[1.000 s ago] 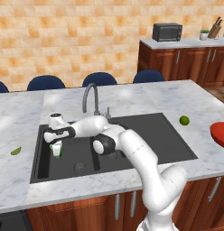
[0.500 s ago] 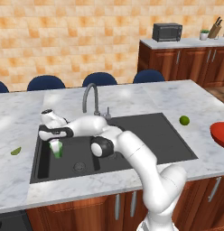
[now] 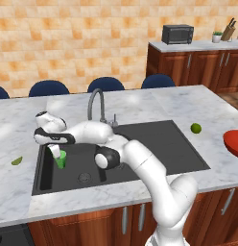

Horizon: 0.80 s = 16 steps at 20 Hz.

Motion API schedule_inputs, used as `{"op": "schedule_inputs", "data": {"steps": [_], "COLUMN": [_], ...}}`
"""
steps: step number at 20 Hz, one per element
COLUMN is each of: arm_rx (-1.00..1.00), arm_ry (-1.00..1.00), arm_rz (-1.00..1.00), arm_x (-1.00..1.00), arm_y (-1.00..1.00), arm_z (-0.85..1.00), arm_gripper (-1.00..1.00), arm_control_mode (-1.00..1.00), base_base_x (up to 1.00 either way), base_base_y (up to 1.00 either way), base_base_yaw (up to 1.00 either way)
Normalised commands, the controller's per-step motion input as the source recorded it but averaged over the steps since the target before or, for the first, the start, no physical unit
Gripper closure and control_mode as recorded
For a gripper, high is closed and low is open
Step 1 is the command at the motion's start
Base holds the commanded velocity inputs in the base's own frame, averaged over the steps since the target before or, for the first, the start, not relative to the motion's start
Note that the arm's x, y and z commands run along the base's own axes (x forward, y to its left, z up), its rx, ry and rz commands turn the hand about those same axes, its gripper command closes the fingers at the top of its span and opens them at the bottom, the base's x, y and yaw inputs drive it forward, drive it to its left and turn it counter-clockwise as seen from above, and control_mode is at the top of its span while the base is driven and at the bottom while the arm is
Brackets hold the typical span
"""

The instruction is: Remove the lemon wedge and lime from the sink. Then move the bowl and cup from the counter to the sink for washing.

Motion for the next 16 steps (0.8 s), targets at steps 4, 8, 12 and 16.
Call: {"op": "schedule_inputs", "data": {"steps": [4,8,12,16], "arm_rx": [0.0,0.0,0.01,0.11], "arm_ry": [-0.03,-0.16,-0.24,-0.18], "arm_rz": [0.06,0.15,0.2,0.11], "arm_x": [-0.45,-0.48,-0.48,-0.48], "arm_y": [-0.18,-0.3,-0.31,-0.28], "arm_z": [0.24,0.17,0.16,0.22], "arm_gripper": [-1.0,-1.0,-1.0,-1.0], "arm_control_mode": [-1.0,-1.0,-1.0,-1.0], "base_base_x": [0.0,0.0,0.0,0.0], "base_base_y": [0.0,0.0,0.0,0.0], "base_base_yaw": [0.0,0.0,0.0,0.0]}}
